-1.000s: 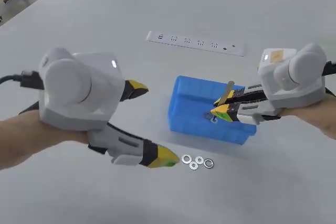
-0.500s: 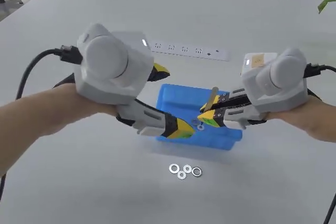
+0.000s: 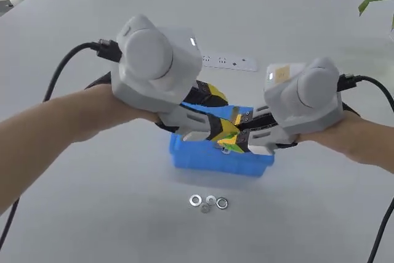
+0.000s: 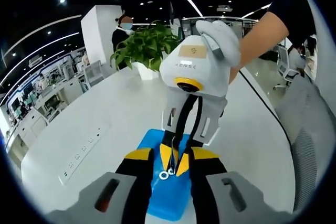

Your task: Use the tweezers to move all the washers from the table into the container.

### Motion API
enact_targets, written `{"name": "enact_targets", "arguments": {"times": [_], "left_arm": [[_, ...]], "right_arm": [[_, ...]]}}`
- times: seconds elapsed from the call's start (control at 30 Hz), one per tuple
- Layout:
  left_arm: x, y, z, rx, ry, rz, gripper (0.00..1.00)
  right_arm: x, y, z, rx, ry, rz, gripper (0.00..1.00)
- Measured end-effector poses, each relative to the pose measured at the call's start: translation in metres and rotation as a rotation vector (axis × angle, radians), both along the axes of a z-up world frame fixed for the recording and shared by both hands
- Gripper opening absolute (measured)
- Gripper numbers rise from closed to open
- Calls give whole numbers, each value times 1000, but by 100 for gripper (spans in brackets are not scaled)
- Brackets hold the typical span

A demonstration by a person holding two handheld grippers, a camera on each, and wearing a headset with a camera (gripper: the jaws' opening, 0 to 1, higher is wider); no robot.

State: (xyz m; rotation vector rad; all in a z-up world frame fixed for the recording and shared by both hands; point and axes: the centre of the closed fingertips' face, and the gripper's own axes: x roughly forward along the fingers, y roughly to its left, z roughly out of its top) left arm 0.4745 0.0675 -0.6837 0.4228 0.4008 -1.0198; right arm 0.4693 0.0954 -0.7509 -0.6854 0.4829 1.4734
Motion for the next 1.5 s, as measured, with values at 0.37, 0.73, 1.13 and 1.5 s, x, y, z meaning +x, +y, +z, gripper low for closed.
{"name": "enact_targets", "arguments": {"times": [0.37, 0.73, 1.13, 1.5], "left_arm": [[-11, -9, -4, 31, 19, -94, 12], [-9, -7, 3, 48, -37, -111, 6], [-6, 0, 9, 63, -51, -109, 5], [-6, 16, 24, 78, -81, -85, 5]], "right_arm": [[0, -2, -2, -5, 2, 8, 10], [2, -1, 4, 5, -5, 3, 10], [5, 3, 10, 7, -8, -29, 18], [8, -11, 25, 43, -23, -128, 32]]}}
